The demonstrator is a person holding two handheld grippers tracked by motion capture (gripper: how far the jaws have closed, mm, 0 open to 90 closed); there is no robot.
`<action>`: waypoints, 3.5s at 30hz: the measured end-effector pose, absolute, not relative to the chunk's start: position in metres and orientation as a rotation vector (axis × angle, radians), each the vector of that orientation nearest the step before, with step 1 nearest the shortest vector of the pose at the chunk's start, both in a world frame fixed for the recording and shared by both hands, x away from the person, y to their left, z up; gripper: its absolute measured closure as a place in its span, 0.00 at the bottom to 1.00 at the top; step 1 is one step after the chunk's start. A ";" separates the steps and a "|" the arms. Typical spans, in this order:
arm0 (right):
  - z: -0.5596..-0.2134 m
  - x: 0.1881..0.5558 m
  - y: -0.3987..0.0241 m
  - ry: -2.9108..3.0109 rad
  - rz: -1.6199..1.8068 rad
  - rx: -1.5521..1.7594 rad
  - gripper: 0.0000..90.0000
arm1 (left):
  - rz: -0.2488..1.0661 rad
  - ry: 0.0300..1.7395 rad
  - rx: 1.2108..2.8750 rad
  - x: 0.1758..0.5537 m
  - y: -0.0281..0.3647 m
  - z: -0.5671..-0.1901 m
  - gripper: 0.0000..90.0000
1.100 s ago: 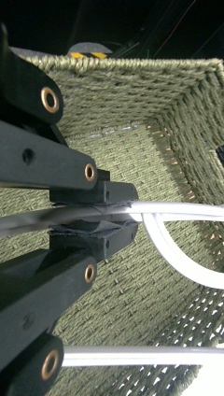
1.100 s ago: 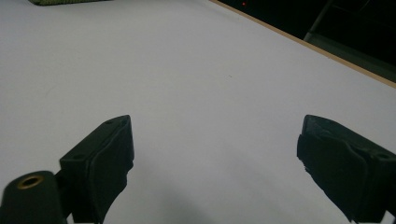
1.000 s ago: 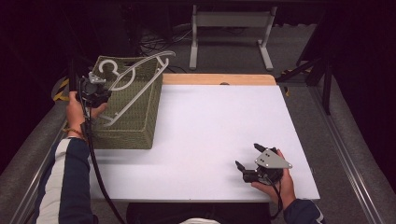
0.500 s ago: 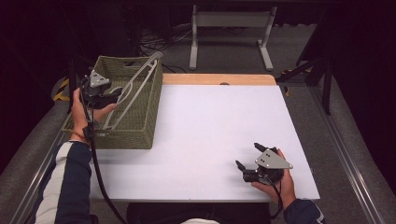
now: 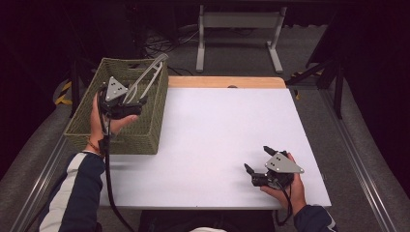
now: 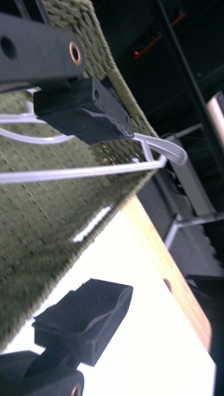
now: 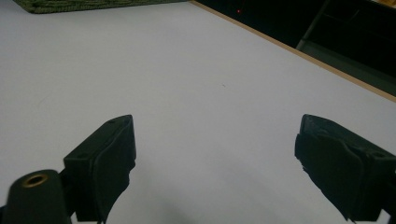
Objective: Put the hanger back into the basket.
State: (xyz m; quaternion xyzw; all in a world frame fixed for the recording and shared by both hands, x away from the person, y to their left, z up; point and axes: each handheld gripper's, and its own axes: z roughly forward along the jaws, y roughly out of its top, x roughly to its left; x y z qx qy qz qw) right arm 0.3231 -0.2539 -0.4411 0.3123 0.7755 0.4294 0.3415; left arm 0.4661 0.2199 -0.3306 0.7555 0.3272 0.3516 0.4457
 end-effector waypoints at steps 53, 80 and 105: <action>-0.437 0.323 -0.256 1.987 1.128 0.806 0.13 | 0.650 0.358 1.807 0.367 0.142 -0.374 0.10; -0.431 0.315 -0.252 1.975 1.143 0.776 0.13 | 0.700 0.364 1.928 0.351 0.159 -0.414 0.12; -0.434 0.316 -0.258 1.967 1.123 0.800 0.11 | 0.668 0.566 1.965 0.343 0.207 -0.449 0.09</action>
